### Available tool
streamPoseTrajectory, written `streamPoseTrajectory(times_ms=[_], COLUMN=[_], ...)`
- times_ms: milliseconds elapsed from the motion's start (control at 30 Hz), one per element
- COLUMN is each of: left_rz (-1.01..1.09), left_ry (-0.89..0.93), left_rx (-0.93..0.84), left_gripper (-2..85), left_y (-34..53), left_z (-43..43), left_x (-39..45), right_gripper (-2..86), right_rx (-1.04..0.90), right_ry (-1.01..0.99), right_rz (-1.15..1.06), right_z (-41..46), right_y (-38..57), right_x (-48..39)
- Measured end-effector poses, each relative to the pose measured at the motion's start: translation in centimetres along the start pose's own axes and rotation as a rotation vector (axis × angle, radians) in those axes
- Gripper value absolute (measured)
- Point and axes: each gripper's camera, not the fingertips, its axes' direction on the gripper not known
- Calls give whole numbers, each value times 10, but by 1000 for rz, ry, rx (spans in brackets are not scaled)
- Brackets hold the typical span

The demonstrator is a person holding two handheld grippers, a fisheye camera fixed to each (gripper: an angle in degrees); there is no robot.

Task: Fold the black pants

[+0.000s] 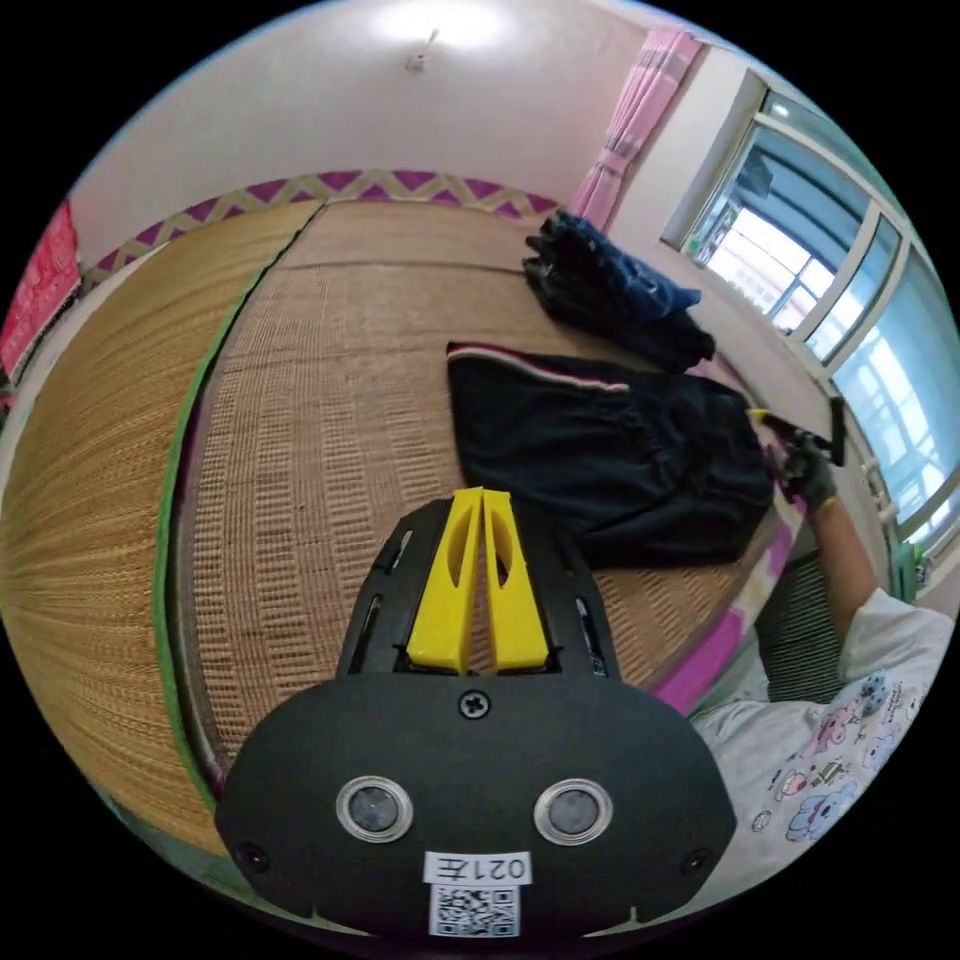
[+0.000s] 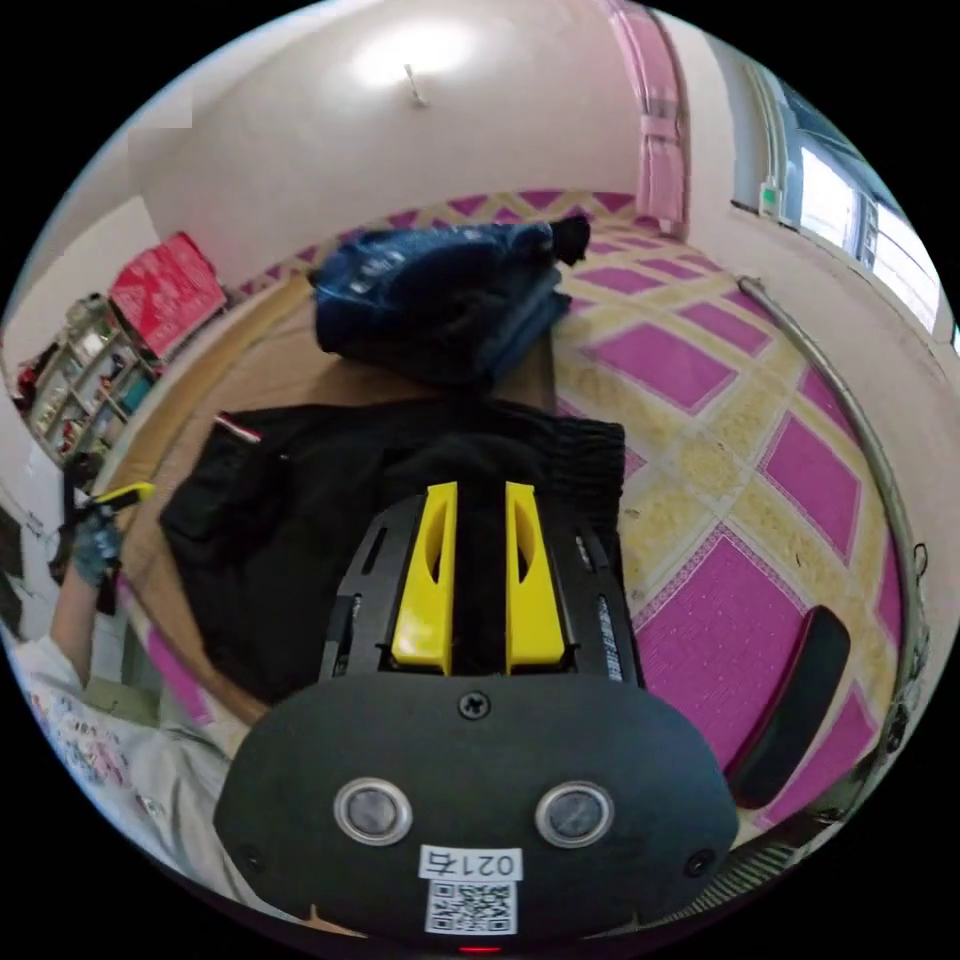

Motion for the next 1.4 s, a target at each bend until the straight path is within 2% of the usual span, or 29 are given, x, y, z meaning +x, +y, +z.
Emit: streamPoseTrajectory(times_ms=[33, 167, 333, 567, 667, 733, 867, 967, 1100, 1167, 1233, 1333, 1400], left_rz=[54, 249, 442, 448, 359, 257, 129, 42, -154, -261, -375, -463, -498], left_ry=[41, 156, 98, 9, 22, 121, 172, 80, -212, -295, -233, -182, -121], left_rx=[2, -23, -95, -146, -119, -49, 164, 317, 396, 354, 215, 53, 77], left_gripper=[-7, 5, 66, 98, 33, 4, -5, -7, -6, -5, -2, 1, 4], left_y=[-6, -27, -48, -61, -71, -82, -96, -92, -61, -44, -26, -12, -13], left_z=[4, 37, 107, 138, 136, 114, 27, -67, -161, -172, -148, -104, -108], left_x=[19, 84, 160, 179, 168, 144, 80, 4, -110, -161, -224, -267, -278], right_gripper=[63, 55, 56, 55, 54, 53, 50, 50, 49, 49, 48, 52, 60], right_rx=[-54, -7, 35, 20, 22, 23, 24, 25, 23, 20, 15, 6, -6], right_ry=[21, -38, -90, -100, -105, -113, -133, -141, -136, -124, -107, -76, -72], right_rz=[14, 50, 70, 74, 77, 81, 94, 97, 96, 93, 89, 71, 48], right_z=[18, 8, -2, -7, -10, -12, -16, -18, -19, -20, -20, -22, -26], right_y=[-5, -3, 10, 14, 18, 21, 28, 34, 40, 45, 48, 54, 57], right_x=[0, -9, -18, -38, -44, -47, -52, -56, -63, -69, -74, -85, -92])
